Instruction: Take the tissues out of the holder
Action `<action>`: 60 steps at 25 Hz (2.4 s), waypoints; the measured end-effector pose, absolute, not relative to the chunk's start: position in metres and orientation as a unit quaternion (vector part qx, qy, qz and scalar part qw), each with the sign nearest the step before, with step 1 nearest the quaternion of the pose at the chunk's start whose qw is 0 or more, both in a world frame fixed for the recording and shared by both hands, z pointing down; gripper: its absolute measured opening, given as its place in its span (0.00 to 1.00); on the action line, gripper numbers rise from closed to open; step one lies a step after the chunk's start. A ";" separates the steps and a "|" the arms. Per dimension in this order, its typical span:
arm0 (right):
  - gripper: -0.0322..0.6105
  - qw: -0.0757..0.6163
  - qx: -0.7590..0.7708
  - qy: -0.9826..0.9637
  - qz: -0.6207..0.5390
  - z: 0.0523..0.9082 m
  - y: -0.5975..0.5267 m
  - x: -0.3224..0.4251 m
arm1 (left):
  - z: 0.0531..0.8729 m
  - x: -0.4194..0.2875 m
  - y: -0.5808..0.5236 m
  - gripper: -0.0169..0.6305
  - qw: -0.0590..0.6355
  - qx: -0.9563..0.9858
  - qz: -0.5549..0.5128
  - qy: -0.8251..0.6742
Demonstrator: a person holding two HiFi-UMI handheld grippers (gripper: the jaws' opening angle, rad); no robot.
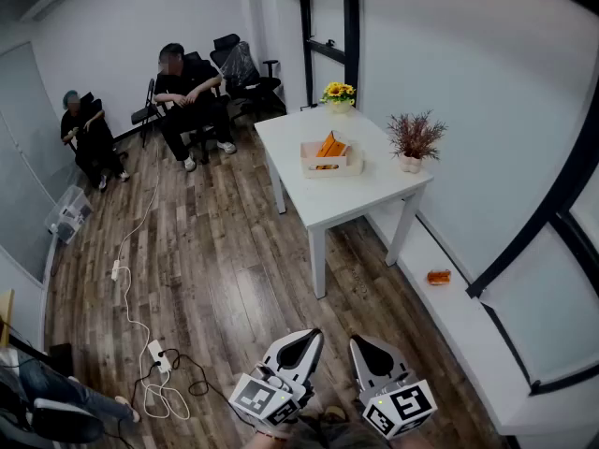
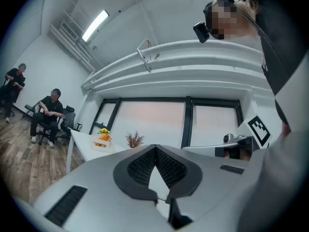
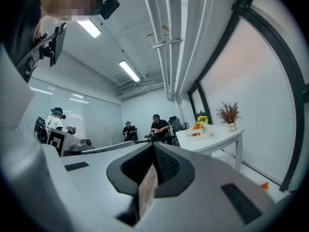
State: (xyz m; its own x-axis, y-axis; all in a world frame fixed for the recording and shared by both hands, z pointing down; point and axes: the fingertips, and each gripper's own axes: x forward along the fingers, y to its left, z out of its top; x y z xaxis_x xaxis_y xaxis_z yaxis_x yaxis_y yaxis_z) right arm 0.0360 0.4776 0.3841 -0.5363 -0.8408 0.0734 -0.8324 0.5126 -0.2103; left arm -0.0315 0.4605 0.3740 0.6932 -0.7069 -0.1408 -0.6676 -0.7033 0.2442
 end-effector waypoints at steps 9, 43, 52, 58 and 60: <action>0.06 0.025 -0.464 0.880 -0.097 0.386 0.470 0.043 | 0.367 -0.025 0.457 0.04 0.071 0.912 -0.104 -0.390; 0.06 -0.003 -0.482 0.873 -0.079 0.386 0.291 0.021 | 0.371 -0.026 0.267 0.04 0.076 0.927 -0.113 -0.349; 0.06 -0.007 -0.500 0.862 -0.083 0.394 0.250 0.010 | 0.386 -0.047 0.223 0.04 0.090 0.925 -0.112 -0.351; 0.06 -0.002 -0.512 0.854 -0.094 0.397 0.227 0.015 | 0.385 -0.053 0.205 0.04 0.089 0.924 -0.124 -0.350; 0.06 -0.004 -0.509 0.856 -0.091 0.397 0.218 0.014 | 0.389 -0.053 0.196 0.04 0.092 0.924 -0.121 -0.352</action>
State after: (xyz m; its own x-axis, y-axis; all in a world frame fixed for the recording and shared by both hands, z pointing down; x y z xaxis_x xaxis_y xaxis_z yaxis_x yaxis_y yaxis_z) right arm 0.0136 0.2176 0.3974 -0.4823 -0.8704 0.0987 -0.8717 0.4658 -0.1521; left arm -0.0527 0.1959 0.3887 0.7229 -0.6722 -0.1596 -0.6278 -0.7356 0.2545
